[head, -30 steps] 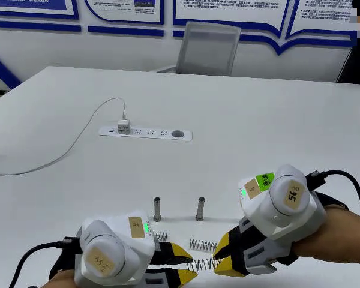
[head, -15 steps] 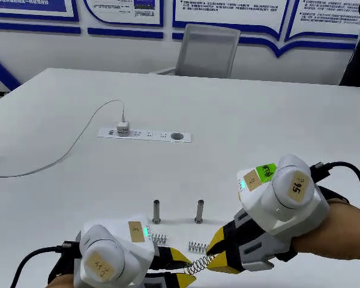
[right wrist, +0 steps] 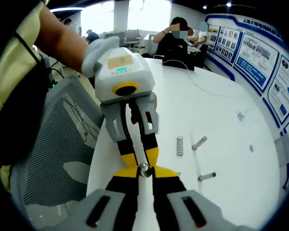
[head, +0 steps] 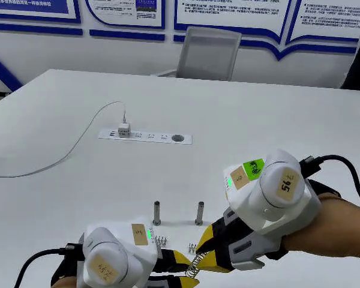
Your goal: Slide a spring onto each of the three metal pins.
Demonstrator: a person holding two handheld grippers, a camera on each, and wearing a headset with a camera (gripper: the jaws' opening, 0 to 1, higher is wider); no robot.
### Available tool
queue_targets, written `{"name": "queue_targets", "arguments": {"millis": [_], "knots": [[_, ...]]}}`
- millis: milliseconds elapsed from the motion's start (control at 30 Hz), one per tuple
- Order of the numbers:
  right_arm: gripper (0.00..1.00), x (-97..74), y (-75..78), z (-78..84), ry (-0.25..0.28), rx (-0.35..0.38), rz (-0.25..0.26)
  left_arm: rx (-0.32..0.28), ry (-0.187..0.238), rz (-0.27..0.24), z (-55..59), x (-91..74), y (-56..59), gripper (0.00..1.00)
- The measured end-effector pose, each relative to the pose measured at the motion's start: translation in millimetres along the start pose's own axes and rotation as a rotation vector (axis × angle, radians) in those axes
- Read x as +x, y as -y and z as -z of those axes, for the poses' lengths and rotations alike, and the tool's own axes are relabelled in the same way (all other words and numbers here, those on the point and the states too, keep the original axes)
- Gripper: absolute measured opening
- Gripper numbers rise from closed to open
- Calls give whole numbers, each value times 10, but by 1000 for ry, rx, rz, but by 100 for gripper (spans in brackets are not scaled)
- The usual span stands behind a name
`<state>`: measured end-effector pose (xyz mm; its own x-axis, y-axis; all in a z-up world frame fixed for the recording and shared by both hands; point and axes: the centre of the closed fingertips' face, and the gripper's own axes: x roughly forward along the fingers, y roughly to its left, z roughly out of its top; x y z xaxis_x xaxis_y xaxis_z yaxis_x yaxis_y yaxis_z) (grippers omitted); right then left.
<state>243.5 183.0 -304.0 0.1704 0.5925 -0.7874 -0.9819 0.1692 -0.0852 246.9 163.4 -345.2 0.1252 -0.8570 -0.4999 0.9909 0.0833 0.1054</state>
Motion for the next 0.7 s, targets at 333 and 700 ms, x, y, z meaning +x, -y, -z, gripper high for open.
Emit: {"name": "queue_targets", "arguments": {"millis": [333, 700], "knots": [[11, -26, 26, 37, -21, 0, 3, -53, 11, -20, 23, -39, -41, 27], [11, -150, 121, 159, -59, 10, 23, -124, 30, -87, 108, -173, -188, 42]]}}
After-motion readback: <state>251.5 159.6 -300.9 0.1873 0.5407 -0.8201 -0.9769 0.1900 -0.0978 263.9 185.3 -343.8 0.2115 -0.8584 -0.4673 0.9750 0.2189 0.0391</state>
